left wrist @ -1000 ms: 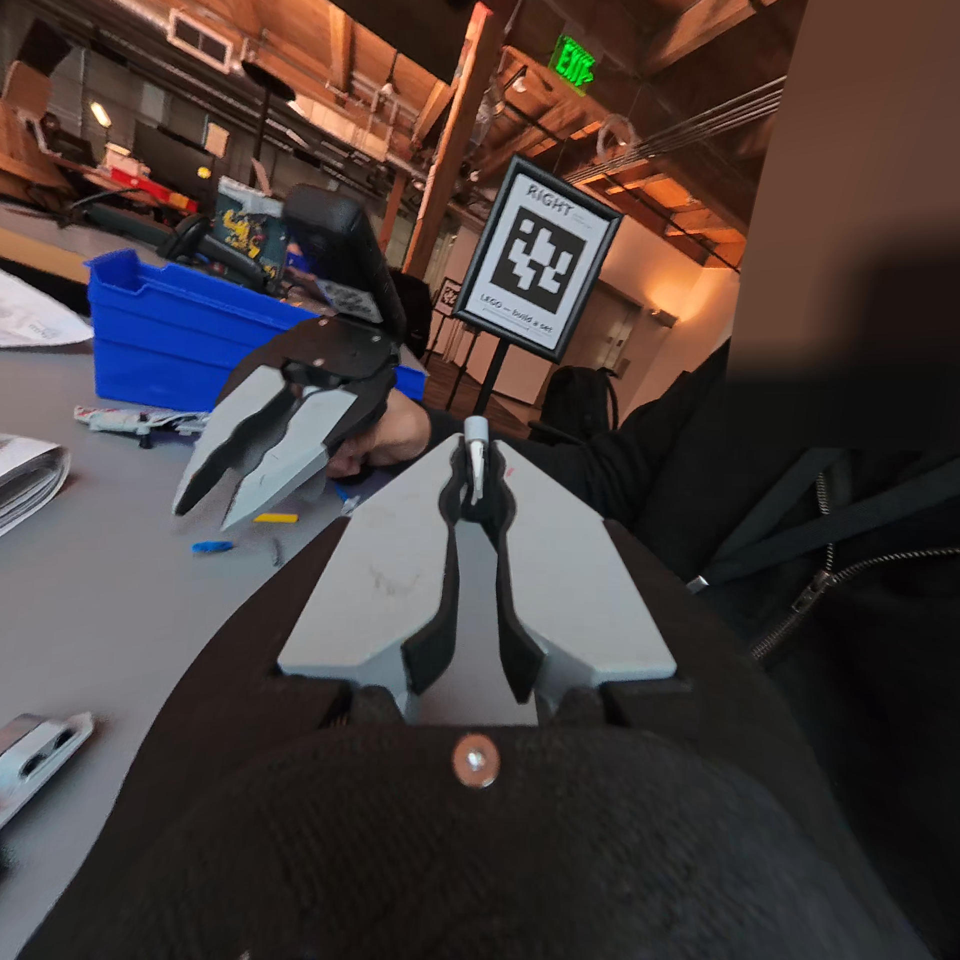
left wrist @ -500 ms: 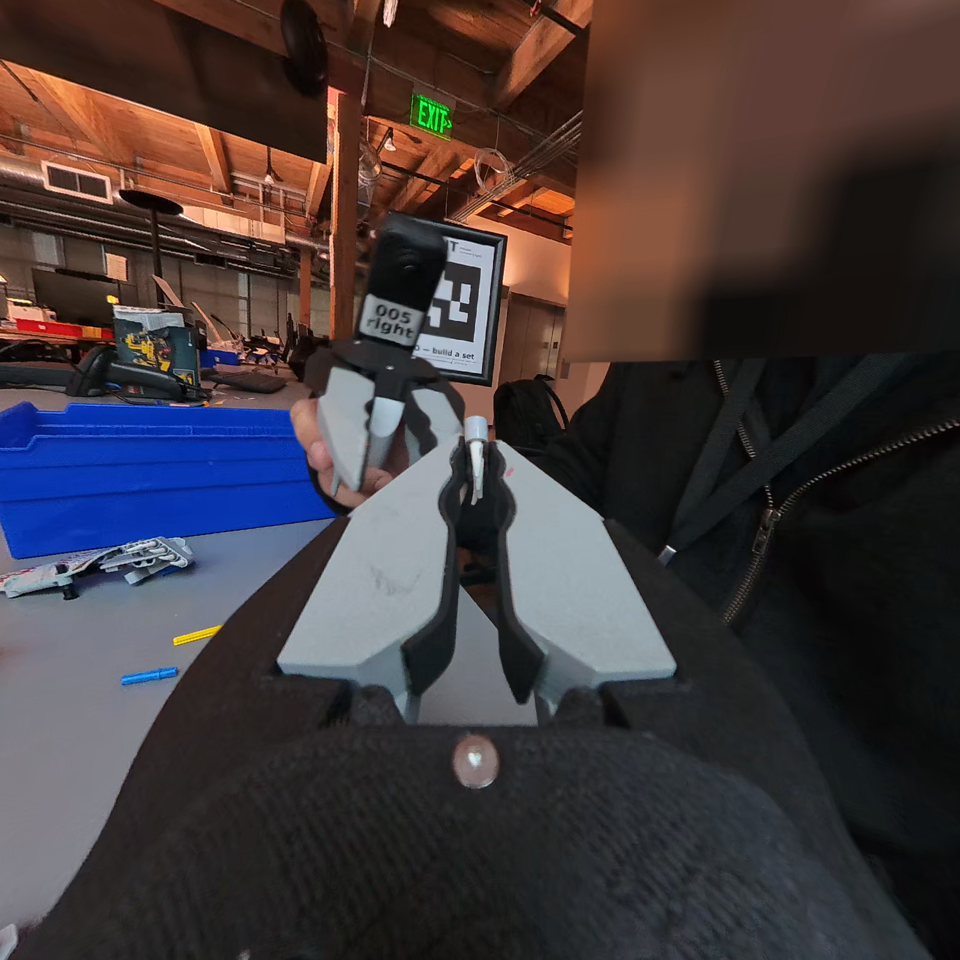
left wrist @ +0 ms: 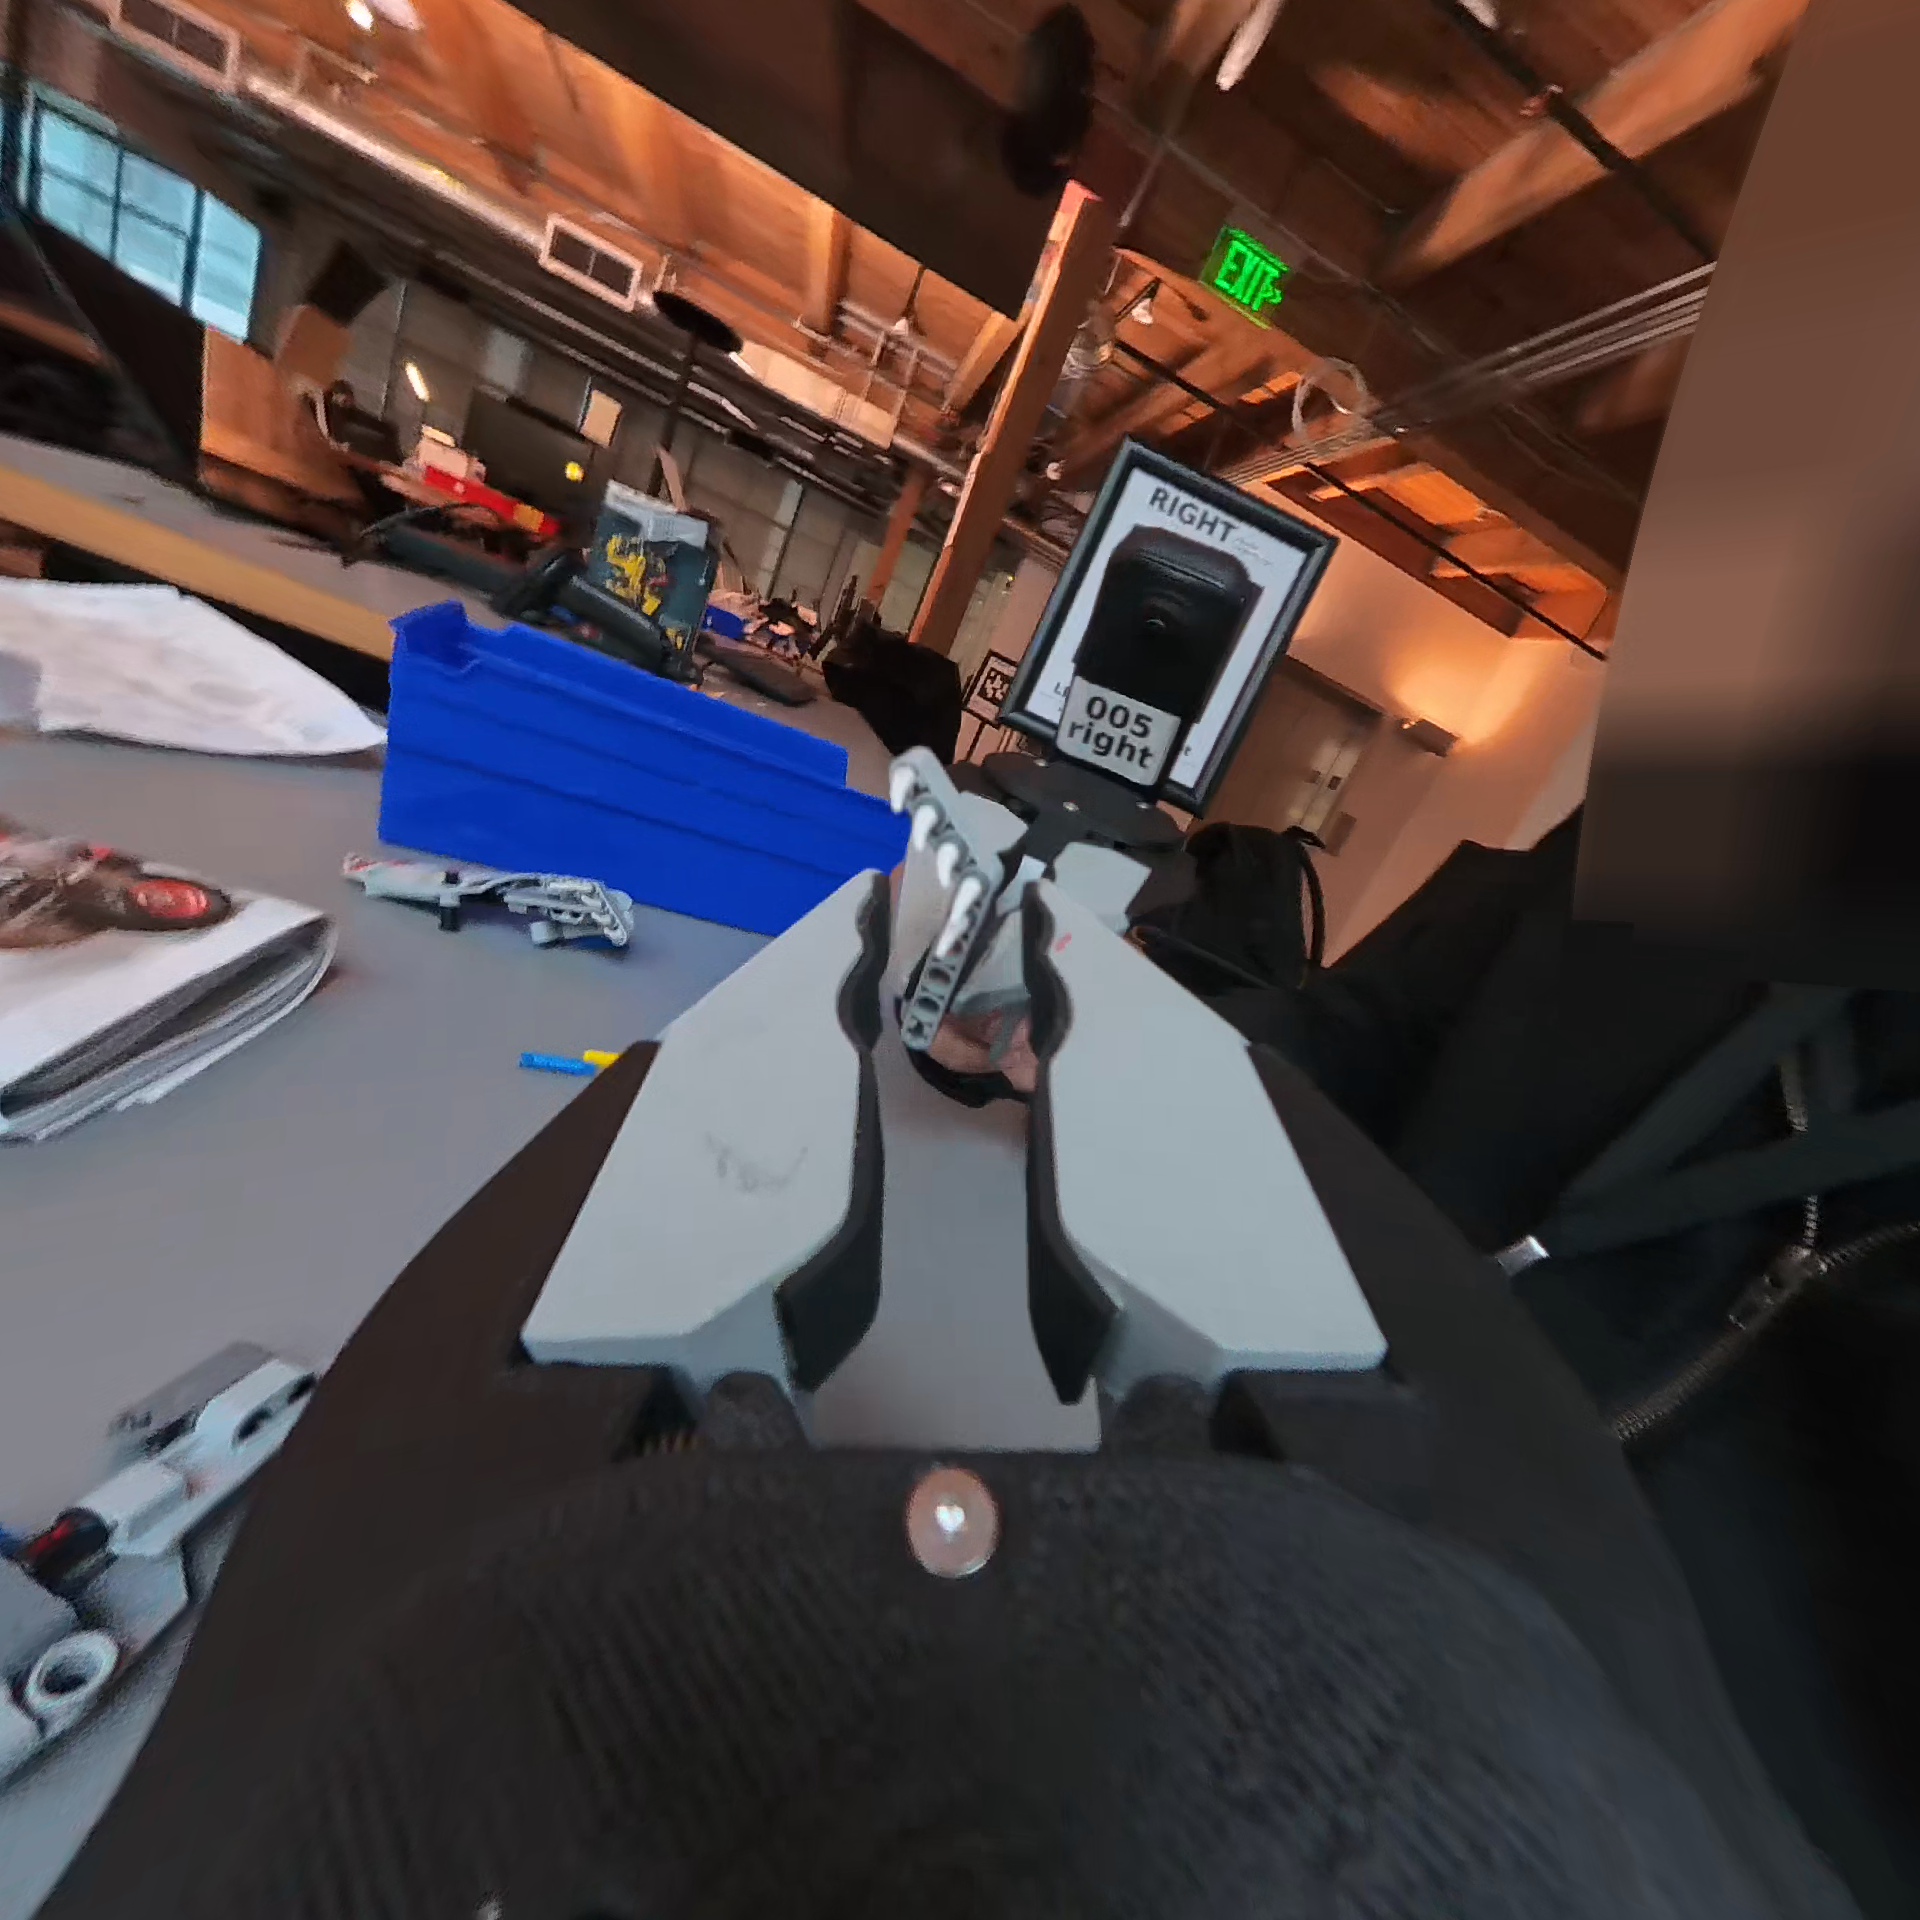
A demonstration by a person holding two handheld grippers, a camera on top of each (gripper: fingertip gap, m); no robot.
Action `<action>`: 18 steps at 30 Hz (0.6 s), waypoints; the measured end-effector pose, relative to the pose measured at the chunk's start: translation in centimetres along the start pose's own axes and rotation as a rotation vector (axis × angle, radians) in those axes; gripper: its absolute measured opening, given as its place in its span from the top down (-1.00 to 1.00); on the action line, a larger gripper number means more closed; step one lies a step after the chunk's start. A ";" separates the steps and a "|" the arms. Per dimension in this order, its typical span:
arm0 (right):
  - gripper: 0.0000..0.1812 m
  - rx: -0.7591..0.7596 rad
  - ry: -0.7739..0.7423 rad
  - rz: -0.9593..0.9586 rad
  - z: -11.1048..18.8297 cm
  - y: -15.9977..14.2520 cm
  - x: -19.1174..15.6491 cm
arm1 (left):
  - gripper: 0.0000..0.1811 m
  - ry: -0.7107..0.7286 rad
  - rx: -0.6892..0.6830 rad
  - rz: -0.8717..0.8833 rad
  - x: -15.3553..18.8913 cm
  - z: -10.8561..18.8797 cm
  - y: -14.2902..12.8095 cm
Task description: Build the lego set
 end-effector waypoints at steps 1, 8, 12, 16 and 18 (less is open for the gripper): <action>0.96 0.029 0.026 -0.029 0.0 0.0 -0.1 | 0.72 -0.004 -0.013 0.031 -0.1 -0.1 -0.2; 0.96 0.109 0.040 -0.102 -1.1 -0.9 -0.2 | 0.87 -0.036 -0.059 0.059 0.3 -0.9 -1.1; 0.96 0.061 0.004 -0.059 -2.0 -1.6 -0.4 | 0.91 -0.042 -0.143 0.088 0.4 -1.4 -2.3; 0.94 0.030 0.062 -0.064 -2.1 -1.8 -0.7 | 0.91 -0.065 -0.175 0.089 0.6 -1.2 -2.5; 0.90 -0.001 0.102 -0.039 -1.4 -2.1 -1.0 | 0.92 -0.082 -0.202 0.097 0.8 -1.1 -2.8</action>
Point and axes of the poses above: each gripper's, where its closed fingertips meet, z back along the fingers, y out of its top, x = y × z across the jaws, the point moved 3 cm from there along z, back along the fingers, and after that the axes turned 11 degrees about y, right-handed, at the moved point
